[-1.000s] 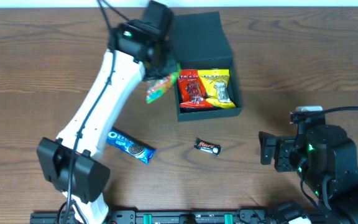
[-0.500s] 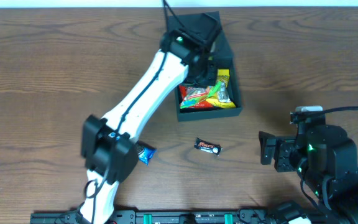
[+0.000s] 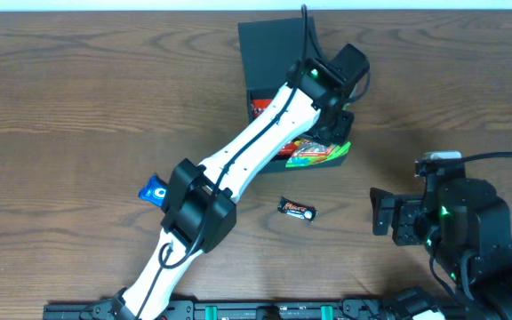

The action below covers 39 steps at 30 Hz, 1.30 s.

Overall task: Pack container
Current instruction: 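Carry the Haribo bag right and lower it into the black box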

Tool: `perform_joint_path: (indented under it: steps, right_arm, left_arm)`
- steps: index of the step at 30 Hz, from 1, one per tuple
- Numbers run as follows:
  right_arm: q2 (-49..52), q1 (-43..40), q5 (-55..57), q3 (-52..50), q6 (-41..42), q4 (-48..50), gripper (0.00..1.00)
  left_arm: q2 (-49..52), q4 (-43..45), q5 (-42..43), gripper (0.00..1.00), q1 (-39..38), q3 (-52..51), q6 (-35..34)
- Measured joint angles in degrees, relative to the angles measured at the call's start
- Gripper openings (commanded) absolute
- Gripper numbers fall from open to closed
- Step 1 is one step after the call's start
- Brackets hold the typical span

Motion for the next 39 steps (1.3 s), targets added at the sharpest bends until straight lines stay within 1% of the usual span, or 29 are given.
perform_joint_path:
  steps: [7, 15, 19, 20, 22, 26, 27, 30, 31, 32, 34, 39]
  right_arm:
    - [0.0, 0.0, 0.0, 0.0, 0.0, 0.0, 0.99]
    - [0.0, 0.0, 0.0, 0.0, 0.0, 0.0, 0.99]
    - [0.0, 0.0, 0.0, 0.0, 0.0, 0.0, 0.99]
    - [0.0, 0.0, 0.0, 0.0, 0.0, 0.0, 0.99]
    - [0.0, 0.0, 0.0, 0.0, 0.0, 0.0, 0.99]
    - [0.0, 0.0, 0.0, 0.0, 0.0, 0.0, 0.99]
    - [0.0, 0.0, 0.0, 0.0, 0.0, 0.0, 0.99]
    - [0.0, 0.0, 0.0, 0.0, 0.0, 0.0, 0.99]
    - [0.0, 0.0, 0.0, 0.0, 0.0, 0.0, 0.99]
    - [0.0, 0.0, 0.0, 0.0, 0.0, 0.0, 0.99]
    - [0.0, 0.0, 0.0, 0.0, 0.0, 0.0, 0.99]
    - [0.0, 0.0, 0.0, 0.0, 0.0, 0.0, 0.99]
  left_arm:
    - [0.1, 2.1, -3.1, 0.06, 1.2, 0.0, 0.2]
    - [0.1, 3.4, -3.4, 0.06, 1.5, 0.0, -0.7]
    - [0.3, 3.4, -3.8, 0.09, 1.5, 0.0, -1.6]
    - [0.5, 3.4, -3.8, 0.09, 1.5, 0.0, -1.7]
    - [1.4, 3.3, -3.8, 0.06, 1.4, 0.1, -1.9]
    - [4.0, 3.2, -4.0, 0.06, 1.3, 0.6, -2.7]
    - [4.9, 3.2, -4.0, 0.08, 1.2, 0.7, -3.1]
    - [6.4, 3.2, -4.1, 0.1, 1.2, 0.8, -3.5]
    - [6.6, 3.2, -4.2, 0.17, 1.2, 0.8, -3.5]
    - [6.7, 3.2, -4.2, 0.31, 1.2, 0.8, -3.7]
    - [6.7, 2.9, -4.2, 0.35, 1.2, 0.8, -4.2]
    - [6.7, 2.9, -4.2, 0.35, 1.0, 0.8, -4.4]
